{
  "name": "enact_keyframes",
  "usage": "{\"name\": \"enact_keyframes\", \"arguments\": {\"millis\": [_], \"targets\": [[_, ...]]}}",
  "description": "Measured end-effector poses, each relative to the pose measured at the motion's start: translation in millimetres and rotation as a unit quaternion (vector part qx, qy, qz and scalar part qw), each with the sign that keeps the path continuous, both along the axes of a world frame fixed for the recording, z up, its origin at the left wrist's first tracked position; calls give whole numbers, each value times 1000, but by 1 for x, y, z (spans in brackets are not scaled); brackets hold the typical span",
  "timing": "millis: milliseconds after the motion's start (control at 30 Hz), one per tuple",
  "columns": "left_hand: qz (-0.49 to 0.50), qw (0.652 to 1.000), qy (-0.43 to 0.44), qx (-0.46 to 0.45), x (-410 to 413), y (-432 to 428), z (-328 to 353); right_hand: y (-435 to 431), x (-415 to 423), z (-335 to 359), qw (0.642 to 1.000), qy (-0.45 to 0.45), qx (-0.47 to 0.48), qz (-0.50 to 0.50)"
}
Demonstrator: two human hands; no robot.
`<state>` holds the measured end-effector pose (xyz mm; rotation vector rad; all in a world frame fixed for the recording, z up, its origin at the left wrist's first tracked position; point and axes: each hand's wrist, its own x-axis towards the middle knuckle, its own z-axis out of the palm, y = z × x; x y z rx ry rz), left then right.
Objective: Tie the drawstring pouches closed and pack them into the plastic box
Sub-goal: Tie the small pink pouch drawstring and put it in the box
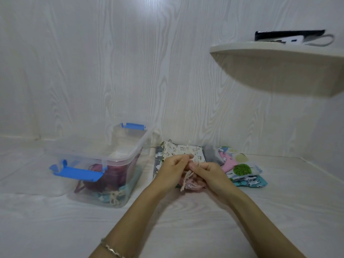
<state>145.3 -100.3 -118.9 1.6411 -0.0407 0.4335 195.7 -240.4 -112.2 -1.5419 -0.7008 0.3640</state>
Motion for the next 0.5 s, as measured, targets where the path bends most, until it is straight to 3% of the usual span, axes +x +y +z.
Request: {"name": "enact_keyframes", "arguments": {"millis": [100, 300, 400, 500], "targets": [[-36, 998, 38, 35, -4, 4, -3, -3, 1, 3, 1000, -20, 10, -18], [-129, 987, 94, -3, -11, 13, -1, -6, 2, 2, 999, -38, -11, -31], [-93, 993, 56, 38, -12, 13, -4, -5, 3, -1, 998, -45, -30, -30], [3, 999, 9, 42, -8, 12, -6, -6, 3, -1, 998, -50, -19, -44]]}}
